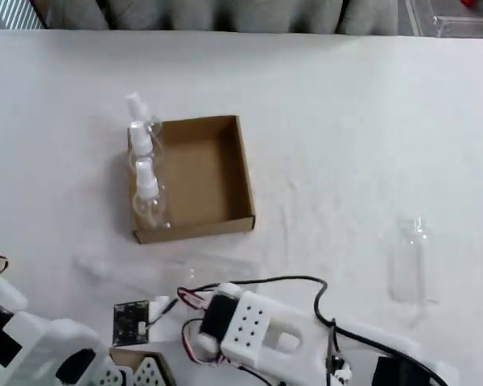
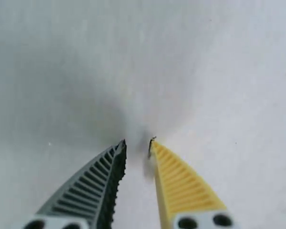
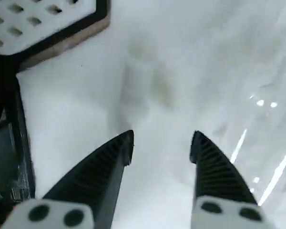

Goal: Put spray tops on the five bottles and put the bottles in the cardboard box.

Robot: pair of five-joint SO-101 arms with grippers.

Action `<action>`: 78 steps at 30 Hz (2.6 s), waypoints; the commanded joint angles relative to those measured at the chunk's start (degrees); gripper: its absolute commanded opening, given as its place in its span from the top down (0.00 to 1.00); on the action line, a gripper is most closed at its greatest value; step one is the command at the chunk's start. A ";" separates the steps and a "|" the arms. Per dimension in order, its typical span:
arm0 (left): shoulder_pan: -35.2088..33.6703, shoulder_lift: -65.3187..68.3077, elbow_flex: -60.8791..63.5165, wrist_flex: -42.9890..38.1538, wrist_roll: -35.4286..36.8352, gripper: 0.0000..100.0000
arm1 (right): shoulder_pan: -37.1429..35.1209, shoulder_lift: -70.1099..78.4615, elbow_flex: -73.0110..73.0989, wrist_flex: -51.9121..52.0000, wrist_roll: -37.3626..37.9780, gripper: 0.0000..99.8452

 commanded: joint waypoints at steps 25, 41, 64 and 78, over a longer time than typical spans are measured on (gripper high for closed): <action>1.45 -1.98 -2.81 0.88 0.53 0.91 | -7.87 4.35 -4.31 -6.55 -6.24 0.81; 1.45 -1.98 -2.81 0.97 0.53 0.91 | -10.33 14.99 -3.43 -16.75 -6.24 0.98; 1.36 -1.98 -2.73 0.97 0.53 0.91 | 7.08 11.03 -20.84 -23.96 -24.26 0.98; 1.45 -1.98 -2.81 0.88 0.53 0.91 | 7.16 11.74 -21.10 -38.02 -25.23 0.98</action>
